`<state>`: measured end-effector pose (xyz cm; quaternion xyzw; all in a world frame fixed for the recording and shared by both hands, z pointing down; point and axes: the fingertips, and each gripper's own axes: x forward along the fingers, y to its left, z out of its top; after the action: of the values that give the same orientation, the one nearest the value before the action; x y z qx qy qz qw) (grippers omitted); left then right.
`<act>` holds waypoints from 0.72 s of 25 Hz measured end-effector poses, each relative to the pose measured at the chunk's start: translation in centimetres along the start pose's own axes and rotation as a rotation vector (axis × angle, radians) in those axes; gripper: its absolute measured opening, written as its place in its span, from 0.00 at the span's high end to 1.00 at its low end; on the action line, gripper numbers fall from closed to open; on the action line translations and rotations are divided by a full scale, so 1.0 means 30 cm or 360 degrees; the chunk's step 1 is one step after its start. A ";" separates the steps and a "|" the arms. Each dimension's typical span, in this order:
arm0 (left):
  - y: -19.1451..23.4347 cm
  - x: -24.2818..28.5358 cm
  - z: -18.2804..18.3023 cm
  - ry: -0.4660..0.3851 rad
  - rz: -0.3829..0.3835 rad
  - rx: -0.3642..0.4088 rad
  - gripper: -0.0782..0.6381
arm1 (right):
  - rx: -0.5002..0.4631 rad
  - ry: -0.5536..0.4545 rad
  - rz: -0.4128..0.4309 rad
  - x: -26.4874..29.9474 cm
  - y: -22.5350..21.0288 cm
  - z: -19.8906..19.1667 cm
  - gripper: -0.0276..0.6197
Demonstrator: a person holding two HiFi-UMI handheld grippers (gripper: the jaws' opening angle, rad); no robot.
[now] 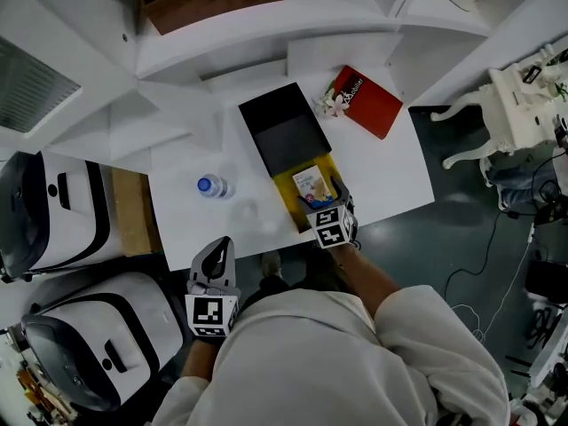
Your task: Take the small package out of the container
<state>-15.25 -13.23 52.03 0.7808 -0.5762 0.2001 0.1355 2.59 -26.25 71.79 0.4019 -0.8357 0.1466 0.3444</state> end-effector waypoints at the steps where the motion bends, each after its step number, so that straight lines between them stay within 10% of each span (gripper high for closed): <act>1: 0.003 0.002 -0.004 0.0009 0.0005 -0.0005 0.88 | 0.0004 0.0020 0.0006 0.015 -0.003 -0.009 0.30; 18: 0.067 0.038 -0.059 0.0116 0.0066 -0.0077 0.88 | 0.0071 0.0330 0.0083 0.208 -0.014 -0.135 0.29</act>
<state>-17.14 -14.01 54.08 0.7574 -0.5916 0.2171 0.1710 2.01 -27.97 79.01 0.3702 -0.8023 0.2149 0.4160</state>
